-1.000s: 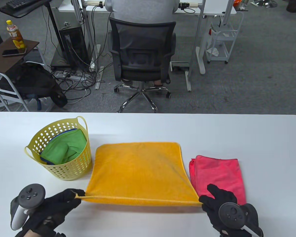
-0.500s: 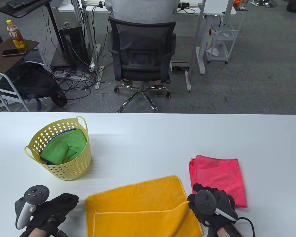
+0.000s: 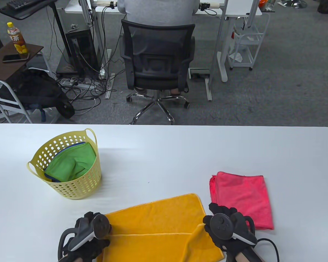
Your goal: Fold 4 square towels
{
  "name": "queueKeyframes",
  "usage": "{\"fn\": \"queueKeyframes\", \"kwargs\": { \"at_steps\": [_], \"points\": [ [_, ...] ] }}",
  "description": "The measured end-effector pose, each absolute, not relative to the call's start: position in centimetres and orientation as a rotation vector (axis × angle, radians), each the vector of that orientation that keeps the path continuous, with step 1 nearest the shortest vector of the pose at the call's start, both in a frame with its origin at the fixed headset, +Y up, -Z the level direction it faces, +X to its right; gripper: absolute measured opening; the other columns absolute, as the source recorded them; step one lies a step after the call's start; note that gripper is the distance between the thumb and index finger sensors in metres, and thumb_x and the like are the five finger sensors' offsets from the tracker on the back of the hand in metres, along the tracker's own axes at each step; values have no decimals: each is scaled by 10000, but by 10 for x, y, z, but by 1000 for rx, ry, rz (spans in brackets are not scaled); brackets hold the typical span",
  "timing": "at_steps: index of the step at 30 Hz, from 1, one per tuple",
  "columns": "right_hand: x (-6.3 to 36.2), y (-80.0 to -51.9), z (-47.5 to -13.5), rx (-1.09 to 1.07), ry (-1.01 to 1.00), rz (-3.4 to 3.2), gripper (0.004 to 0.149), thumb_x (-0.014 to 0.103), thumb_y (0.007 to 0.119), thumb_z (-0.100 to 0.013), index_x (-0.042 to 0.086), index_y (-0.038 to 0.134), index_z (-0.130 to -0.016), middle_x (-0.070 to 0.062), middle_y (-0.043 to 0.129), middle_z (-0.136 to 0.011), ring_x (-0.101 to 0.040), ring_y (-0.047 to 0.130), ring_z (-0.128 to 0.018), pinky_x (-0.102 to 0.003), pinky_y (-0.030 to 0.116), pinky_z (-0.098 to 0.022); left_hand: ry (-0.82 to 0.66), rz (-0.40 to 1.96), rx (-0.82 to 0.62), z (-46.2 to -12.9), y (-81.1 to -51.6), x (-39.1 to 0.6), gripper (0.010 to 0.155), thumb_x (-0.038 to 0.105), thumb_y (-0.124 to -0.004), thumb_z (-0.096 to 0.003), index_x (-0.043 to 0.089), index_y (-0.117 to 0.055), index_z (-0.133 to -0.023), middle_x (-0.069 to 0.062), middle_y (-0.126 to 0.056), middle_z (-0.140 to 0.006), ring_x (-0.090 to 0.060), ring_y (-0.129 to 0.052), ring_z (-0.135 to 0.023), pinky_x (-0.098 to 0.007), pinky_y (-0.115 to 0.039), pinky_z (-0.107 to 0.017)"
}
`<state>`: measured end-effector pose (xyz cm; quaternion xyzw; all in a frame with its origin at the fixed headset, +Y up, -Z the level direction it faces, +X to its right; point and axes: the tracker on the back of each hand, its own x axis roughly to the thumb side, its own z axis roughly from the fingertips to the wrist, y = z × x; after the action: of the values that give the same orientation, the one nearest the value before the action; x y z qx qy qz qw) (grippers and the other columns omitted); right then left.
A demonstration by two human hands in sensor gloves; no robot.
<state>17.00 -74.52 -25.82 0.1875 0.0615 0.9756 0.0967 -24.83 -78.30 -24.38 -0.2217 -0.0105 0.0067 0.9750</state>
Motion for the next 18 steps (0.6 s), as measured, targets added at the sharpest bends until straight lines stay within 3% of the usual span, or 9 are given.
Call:
{"fn": "queueKeyframes", "kwargs": {
  "at_steps": [3, 6, 11, 18],
  "points": [
    [173, -743, -258, 558, 166, 2875, 420, 273, 806, -516, 82, 879, -883, -340, 594, -1110, -526, 625, -939, -774, 426, -631, -46, -26, -399, -238, -782, -241, 432, 411, -856, -504, 422, -735, -919, -5, -374, -1248, -322, -242, -1171, -560, -257, -885],
    [175, -740, -257, 549, 156, 2865, 419, 270, 810, -515, 77, 882, -879, -340, 591, -1111, -526, 624, -940, -775, 423, -633, -54, -57, -336, -233, -779, -241, 422, 423, -864, -491, 415, -766, -902, -2, -421, -1240, -323, -294, -1171, -563, -280, -884],
    [178, -737, -256, 534, 143, 2873, 421, 271, 820, -512, 65, 887, -873, -340, 592, -1112, -528, 620, -943, -777, 417, -633, -54, 10, -197, -224, -763, -251, 401, 415, -882, -471, 394, -836, -868, 14, -712, -1147, -329, -604, -1129, -578, -445, -866],
    [180, -721, -251, 511, 136, 2884, 421, 276, 838, -509, 66, 898, -869, -336, 587, -1122, -535, 602, -957, -786, 398, -636, -51, 56, -134, -206, -739, -264, 407, 414, -886, -464, 361, -846, -865, -17, -720, -1148, -353, -622, -1123, -583, -469, -855]
  ]
}}
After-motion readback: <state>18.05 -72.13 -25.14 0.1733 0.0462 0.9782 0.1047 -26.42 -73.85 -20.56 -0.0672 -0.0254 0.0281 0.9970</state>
